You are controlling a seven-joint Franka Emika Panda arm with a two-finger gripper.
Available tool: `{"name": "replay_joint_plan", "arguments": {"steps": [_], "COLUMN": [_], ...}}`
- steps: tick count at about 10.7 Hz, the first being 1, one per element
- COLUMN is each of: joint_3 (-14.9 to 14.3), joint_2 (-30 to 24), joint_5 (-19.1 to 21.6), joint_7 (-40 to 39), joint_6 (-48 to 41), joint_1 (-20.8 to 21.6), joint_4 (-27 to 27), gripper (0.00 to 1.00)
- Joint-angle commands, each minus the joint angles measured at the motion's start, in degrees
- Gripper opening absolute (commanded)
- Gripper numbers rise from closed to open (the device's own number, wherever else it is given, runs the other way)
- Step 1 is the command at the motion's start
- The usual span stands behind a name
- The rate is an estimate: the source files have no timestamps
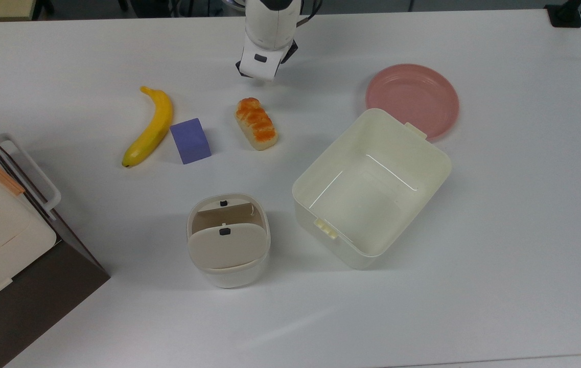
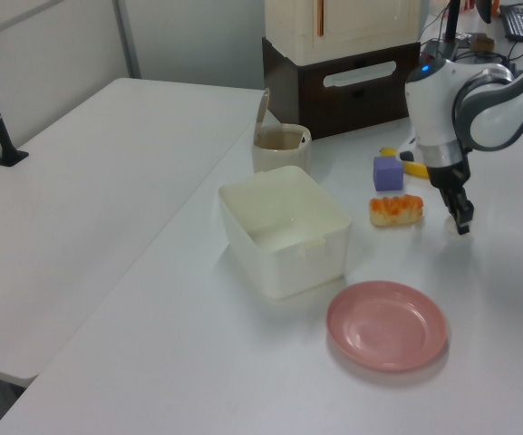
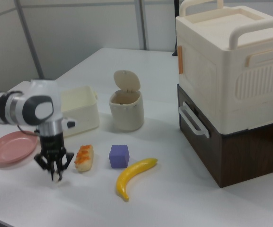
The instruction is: Grab it up and put it in the trash
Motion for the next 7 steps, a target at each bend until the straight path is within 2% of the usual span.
{"name": "replay_joint_plan", "arguments": {"steps": [1, 2, 4, 5, 7], "joint_3": [-1.84, -3.41, -4.57, -5.01, -5.19], "joint_2": [0.10, 1.24, 6.49, 8.96, 12.22], "joint_5": [2.56, 4.05, 5.63, 6.34, 5.83], "joint_7": [0.03, -0.31, 0.56, 3.17, 11.51], "joint_6": [-8.67, -9.12, -5.81, -1.18, 13.12], "joint_1": [0.25, 0.16, -0.01, -0.45, -1.33], "joint_4": [15.22, 21.46, 32.81, 35.82, 36.73], "gripper": [0.00, 0.00, 0.00, 0.00, 0.00]}}
